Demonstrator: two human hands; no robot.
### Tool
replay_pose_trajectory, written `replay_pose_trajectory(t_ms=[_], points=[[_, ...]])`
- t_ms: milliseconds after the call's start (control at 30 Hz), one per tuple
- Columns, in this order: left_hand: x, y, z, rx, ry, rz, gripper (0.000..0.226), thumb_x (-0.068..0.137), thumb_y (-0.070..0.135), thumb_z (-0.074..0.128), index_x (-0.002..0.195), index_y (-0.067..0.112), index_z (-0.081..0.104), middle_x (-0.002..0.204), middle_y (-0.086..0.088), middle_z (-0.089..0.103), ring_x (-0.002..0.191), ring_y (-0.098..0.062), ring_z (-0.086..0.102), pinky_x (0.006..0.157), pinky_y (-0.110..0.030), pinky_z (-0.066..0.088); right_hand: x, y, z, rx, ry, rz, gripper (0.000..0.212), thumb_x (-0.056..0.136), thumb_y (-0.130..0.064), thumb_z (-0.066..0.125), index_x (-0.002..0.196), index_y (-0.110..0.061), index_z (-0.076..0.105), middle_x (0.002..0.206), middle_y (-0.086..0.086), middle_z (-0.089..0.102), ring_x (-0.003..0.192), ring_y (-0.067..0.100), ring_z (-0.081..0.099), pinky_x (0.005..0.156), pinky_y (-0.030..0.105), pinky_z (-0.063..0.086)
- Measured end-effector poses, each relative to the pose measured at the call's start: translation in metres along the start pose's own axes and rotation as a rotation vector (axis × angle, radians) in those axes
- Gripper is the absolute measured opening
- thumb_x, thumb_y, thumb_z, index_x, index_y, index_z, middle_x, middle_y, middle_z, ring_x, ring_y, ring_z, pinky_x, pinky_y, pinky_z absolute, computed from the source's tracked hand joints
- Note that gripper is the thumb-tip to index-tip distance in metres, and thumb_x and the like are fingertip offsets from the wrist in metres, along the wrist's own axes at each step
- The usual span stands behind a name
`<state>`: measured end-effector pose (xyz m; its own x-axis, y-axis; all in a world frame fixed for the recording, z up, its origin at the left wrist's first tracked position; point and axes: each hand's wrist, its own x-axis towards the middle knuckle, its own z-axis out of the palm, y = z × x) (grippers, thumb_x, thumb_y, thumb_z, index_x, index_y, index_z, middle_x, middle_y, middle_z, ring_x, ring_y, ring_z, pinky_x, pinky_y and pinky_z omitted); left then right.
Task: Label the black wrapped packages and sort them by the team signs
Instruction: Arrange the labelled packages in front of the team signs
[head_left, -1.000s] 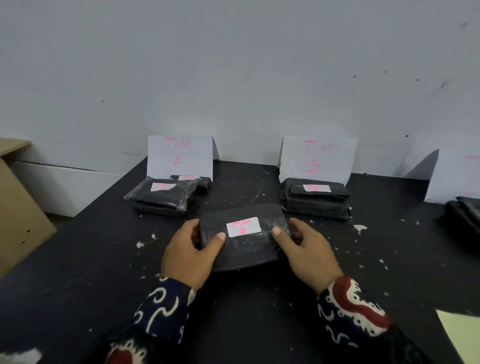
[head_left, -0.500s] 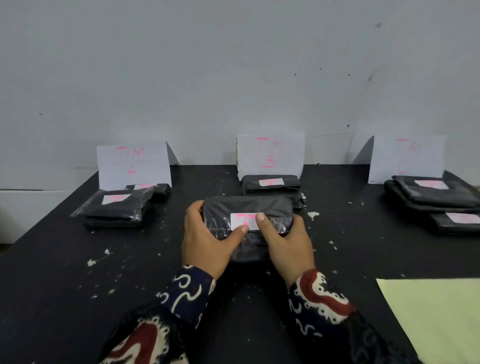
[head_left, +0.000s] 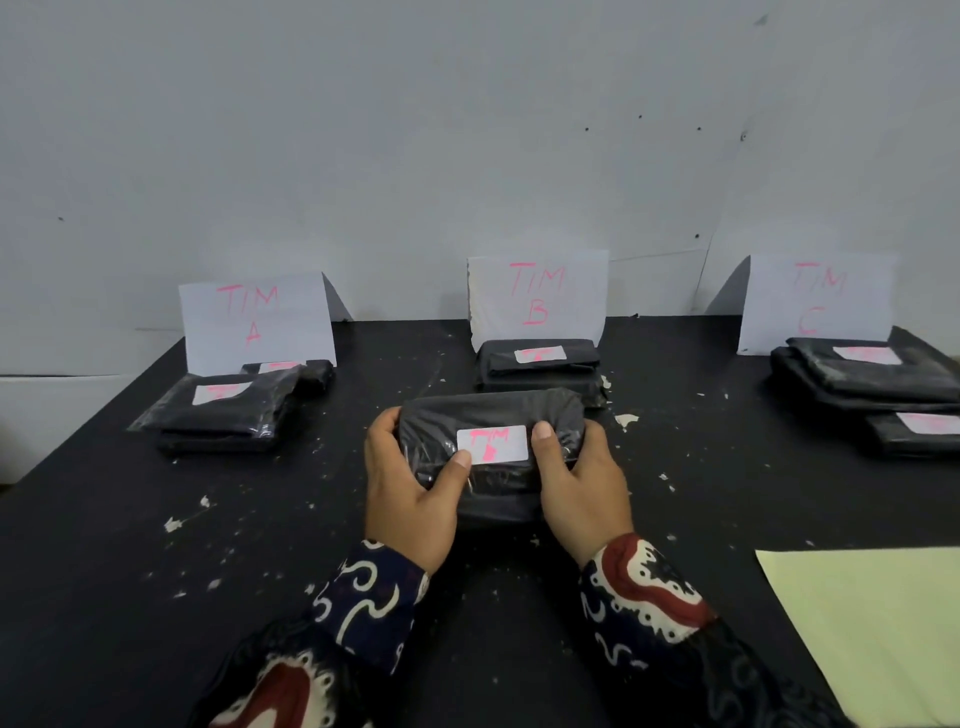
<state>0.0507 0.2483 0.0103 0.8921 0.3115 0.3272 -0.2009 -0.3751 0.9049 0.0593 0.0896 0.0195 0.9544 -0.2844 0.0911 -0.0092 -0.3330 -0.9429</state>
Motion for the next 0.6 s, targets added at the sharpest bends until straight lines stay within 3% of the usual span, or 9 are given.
replay_pose_trajectory(t_ms=[133, 200, 267, 367, 467, 600], points=[[0.001, -0.003, -0.002, -0.002, -0.012, -0.033, 0.066, 0.079, 0.025, 0.075, 0.133, 0.026, 0.036, 0.128, 0.002, 0.05, 0.114, -0.014, 0.054, 0.099, -0.041, 0.048, 0.0, 0.004, -0.008, -0.057, -0.141, -0.058, 0.054, 0.082, -0.048, 0.07, 0.125, -0.028, 0.046, 0.108, -0.016, 0.063, 0.096, 0.004, 0.06, 0.075, 0.006, 0.043], [0.001, -0.004, -0.002, 0.001, -0.015, -0.044, 0.066, 0.08, 0.025, 0.075, 0.133, 0.026, 0.037, 0.129, 0.002, 0.049, 0.114, -0.014, 0.053, 0.1, -0.041, 0.047, 0.002, 0.006, -0.01, -0.065, -0.185, -0.065, 0.06, 0.084, -0.04, 0.071, 0.134, -0.024, 0.041, 0.114, -0.012, 0.062, 0.099, 0.004, 0.059, 0.072, 0.001, 0.041], [0.002, -0.004, -0.002, 0.002, -0.018, -0.061, 0.066, 0.079, 0.027, 0.075, 0.133, 0.027, 0.037, 0.129, 0.003, 0.05, 0.115, -0.013, 0.054, 0.1, -0.041, 0.047, 0.004, 0.007, -0.01, -0.038, -0.22, -0.055, 0.062, 0.088, -0.035, 0.068, 0.14, -0.024, 0.036, 0.119, -0.009, 0.061, 0.105, 0.006, 0.058, 0.082, 0.006, 0.043], [0.003, -0.006, -0.002, -0.011, -0.041, -0.082, 0.066, 0.077, 0.037, 0.076, 0.132, 0.033, 0.04, 0.128, 0.008, 0.054, 0.114, -0.01, 0.056, 0.098, -0.038, 0.049, 0.007, 0.011, -0.014, -0.046, -0.147, -0.052, 0.064, 0.084, -0.042, 0.068, 0.139, -0.027, 0.038, 0.123, -0.006, 0.059, 0.113, 0.012, 0.057, 0.1, 0.033, 0.047], [0.005, -0.005, 0.0, -0.037, -0.13, -0.097, 0.067, 0.079, 0.039, 0.074, 0.137, 0.034, 0.04, 0.128, 0.013, 0.056, 0.113, -0.005, 0.057, 0.097, -0.034, 0.05, 0.009, 0.01, -0.025, 0.018, -0.029, -0.02, 0.059, 0.082, -0.042, 0.073, 0.13, -0.026, 0.043, 0.11, -0.009, 0.062, 0.097, 0.007, 0.063, 0.085, 0.027, 0.052], [0.007, -0.006, 0.001, -0.104, -0.262, -0.118, 0.075, 0.083, 0.036, 0.07, 0.145, 0.035, 0.028, 0.134, 0.012, 0.05, 0.12, -0.005, 0.053, 0.101, -0.033, 0.047, 0.018, 0.015, -0.041, 0.01, 0.115, -0.004, 0.047, 0.084, -0.043, 0.071, 0.121, -0.025, 0.047, 0.094, -0.017, 0.058, 0.084, 0.002, 0.06, 0.069, 0.017, 0.045]])
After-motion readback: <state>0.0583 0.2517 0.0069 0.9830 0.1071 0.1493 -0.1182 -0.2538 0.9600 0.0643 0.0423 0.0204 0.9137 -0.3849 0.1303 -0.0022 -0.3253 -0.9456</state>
